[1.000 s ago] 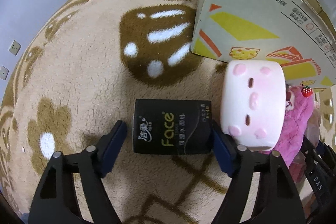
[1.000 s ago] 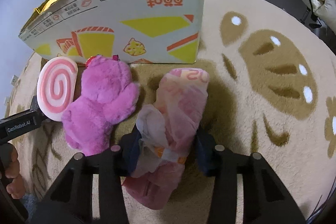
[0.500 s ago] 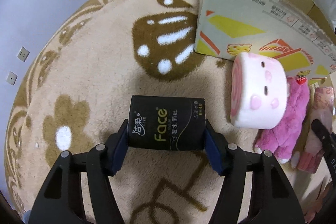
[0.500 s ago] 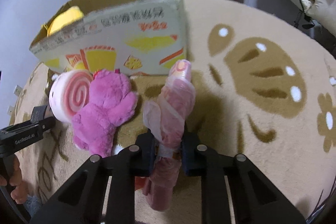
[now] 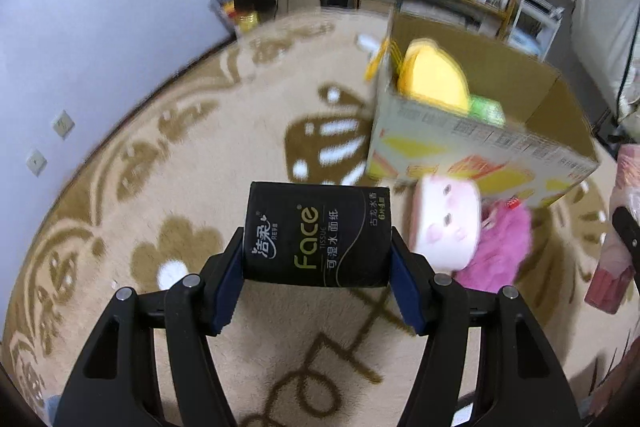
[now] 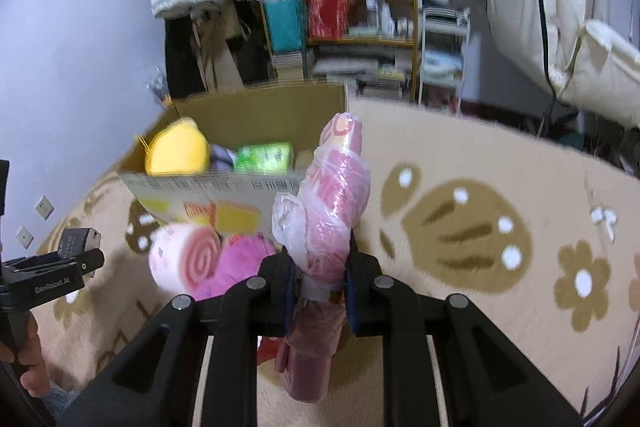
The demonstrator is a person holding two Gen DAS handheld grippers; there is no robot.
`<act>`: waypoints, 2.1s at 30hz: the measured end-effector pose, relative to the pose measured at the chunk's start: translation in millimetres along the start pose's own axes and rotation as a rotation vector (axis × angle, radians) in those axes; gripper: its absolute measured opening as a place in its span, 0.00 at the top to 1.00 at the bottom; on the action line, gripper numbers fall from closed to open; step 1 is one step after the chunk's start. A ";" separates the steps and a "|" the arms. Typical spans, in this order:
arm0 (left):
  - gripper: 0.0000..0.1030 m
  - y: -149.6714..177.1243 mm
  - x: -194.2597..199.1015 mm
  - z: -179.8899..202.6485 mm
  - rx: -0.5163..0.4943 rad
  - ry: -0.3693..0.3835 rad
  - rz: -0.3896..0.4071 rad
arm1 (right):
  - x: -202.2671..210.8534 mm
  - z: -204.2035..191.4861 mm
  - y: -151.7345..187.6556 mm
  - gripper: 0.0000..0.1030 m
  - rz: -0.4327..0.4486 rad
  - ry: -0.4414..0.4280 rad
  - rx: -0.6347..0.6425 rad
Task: Organize soft objects
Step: 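Lift both held items and carry them over the cardboard box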
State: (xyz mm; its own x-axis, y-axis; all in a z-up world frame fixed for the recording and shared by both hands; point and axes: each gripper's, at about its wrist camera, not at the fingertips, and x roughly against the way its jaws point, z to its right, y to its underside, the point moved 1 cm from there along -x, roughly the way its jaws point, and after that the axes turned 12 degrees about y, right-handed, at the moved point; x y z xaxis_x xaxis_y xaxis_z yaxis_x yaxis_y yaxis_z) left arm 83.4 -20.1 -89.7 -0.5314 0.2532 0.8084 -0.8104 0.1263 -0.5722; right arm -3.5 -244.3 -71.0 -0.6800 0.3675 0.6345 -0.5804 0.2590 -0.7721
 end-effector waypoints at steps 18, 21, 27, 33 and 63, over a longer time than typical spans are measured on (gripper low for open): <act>0.38 -31.2 74.0 30.4 -0.146 -0.051 0.310 | 29.9 -0.5 -62.4 0.80 0.253 -0.033 -0.009; 0.38 -40.9 76.9 32.9 -0.152 -0.051 0.343 | 22.9 0.9 -68.7 0.80 0.260 -0.038 -0.012; 0.38 -59.8 74.3 48.3 -0.227 -0.073 0.393 | 7.1 -6.1 -83.7 0.80 0.273 -0.056 0.004; 0.38 -81.4 63.8 61.4 -0.228 -0.037 0.392 | -8.8 -15.9 -94.7 0.80 0.277 -0.100 0.022; 0.37 -92.8 -21.8 98.3 -0.317 0.141 0.267 | -95.6 -19.8 -91.6 0.79 0.122 -0.245 -0.007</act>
State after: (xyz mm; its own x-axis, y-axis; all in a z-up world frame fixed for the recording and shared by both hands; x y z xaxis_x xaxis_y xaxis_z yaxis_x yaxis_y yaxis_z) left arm 145.8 -131.6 -40.7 -0.6551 0.4424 0.6125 -0.5219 0.3212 -0.7902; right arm 123.5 -285.5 -61.7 -0.8333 0.1695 0.5263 -0.4851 0.2325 -0.8430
